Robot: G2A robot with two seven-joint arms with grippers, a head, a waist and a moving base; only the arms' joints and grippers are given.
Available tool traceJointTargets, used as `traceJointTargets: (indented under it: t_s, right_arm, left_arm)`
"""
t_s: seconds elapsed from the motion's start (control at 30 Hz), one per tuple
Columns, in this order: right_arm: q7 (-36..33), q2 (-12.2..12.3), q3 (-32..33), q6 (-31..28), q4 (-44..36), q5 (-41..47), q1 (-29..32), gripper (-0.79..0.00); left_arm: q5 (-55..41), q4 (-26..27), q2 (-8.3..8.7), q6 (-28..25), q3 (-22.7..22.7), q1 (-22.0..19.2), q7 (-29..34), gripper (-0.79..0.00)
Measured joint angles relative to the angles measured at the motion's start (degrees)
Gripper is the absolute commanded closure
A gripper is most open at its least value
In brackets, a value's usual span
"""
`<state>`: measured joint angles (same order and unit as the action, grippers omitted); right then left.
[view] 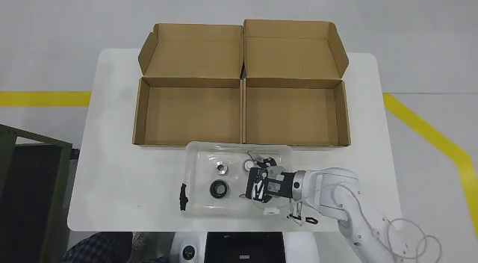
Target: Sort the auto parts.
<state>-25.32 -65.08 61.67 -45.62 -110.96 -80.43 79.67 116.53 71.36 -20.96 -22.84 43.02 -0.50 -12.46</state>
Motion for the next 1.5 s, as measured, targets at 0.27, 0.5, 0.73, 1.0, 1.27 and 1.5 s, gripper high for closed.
traceJointTargets:
  t_s: [0.27, 0.5, 0.73, 1.0, 1.27, 1.5]
  right_arm:
    - [-0.98, -0.07, -0.7, 2.87, 1.48, 0.5, -1.13, -0.474]
    - [-1.15, 0.13, -0.34, 3.84, 2.04, 0.54, -1.49, -0.249]
    - [-2.01, 0.32, -0.72, 3.69, 1.74, 0.36, -1.72, -0.068]
    - [-0.84, 0.53, -0.84, 2.86, 1.14, 1.36, -1.81, 0.0]
    - [3.69, 1.15, 1.7, -0.49, -0.56, 7.52, -0.62, 0.0]
    - [8.06, 1.72, 5.06, -3.83, -0.29, 17.04, -0.2, 0.0]
  left_arm:
    - [0.0, 0.0, 0.0, 0.0, 0.0, 0.0, 0.0, -0.785]
    - [0.0, 0.0, 0.0, 0.0, 0.0, 0.0, 0.0, -0.785]
    - [0.0, 0.0, 0.0, 0.0, 0.0, 0.0, 0.0, -0.785]
    - [0.0, 0.0, 0.0, 0.0, 0.0, 0.0, 0.0, -0.785]
    - [0.0, 0.0, 0.0, 0.0, 0.0, 0.0, 0.0, -0.785]
    - [0.0, 0.0, 0.0, 0.0, 0.0, 0.0, 0.0, -0.785]
